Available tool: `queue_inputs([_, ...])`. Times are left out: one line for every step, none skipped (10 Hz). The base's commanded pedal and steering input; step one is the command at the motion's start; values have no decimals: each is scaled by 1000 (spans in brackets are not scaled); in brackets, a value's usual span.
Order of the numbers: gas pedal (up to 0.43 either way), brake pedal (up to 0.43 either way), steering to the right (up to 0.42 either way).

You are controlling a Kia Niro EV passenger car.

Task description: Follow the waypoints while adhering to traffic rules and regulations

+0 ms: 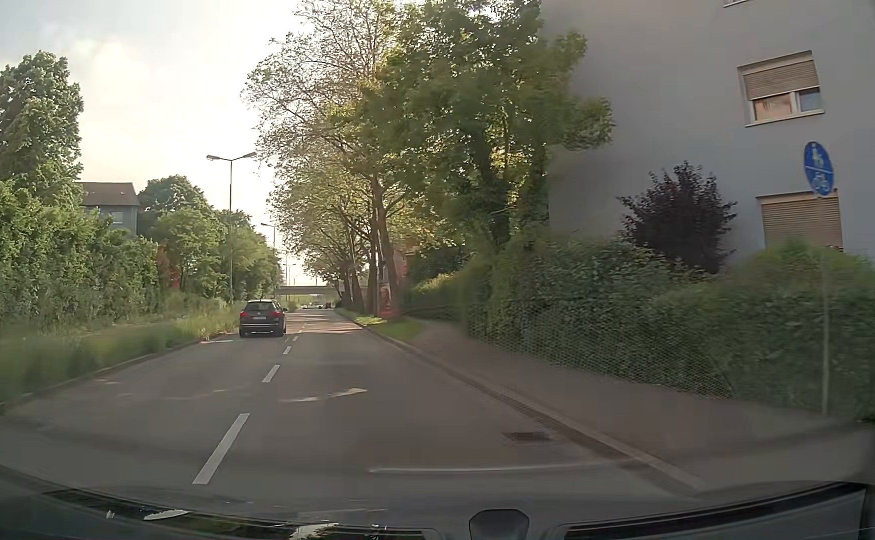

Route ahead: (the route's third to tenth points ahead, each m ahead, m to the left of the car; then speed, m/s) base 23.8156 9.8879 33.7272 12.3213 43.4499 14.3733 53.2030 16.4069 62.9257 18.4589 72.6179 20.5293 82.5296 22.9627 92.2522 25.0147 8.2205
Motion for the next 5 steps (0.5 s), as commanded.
queue_inputs([189, 0, -126])
queue_inputs([189, 0, -124])
queue_inputs([209, 0, -121])
queue_inputs([209, 0, -116])
queue_inputs([209, 0, -111])
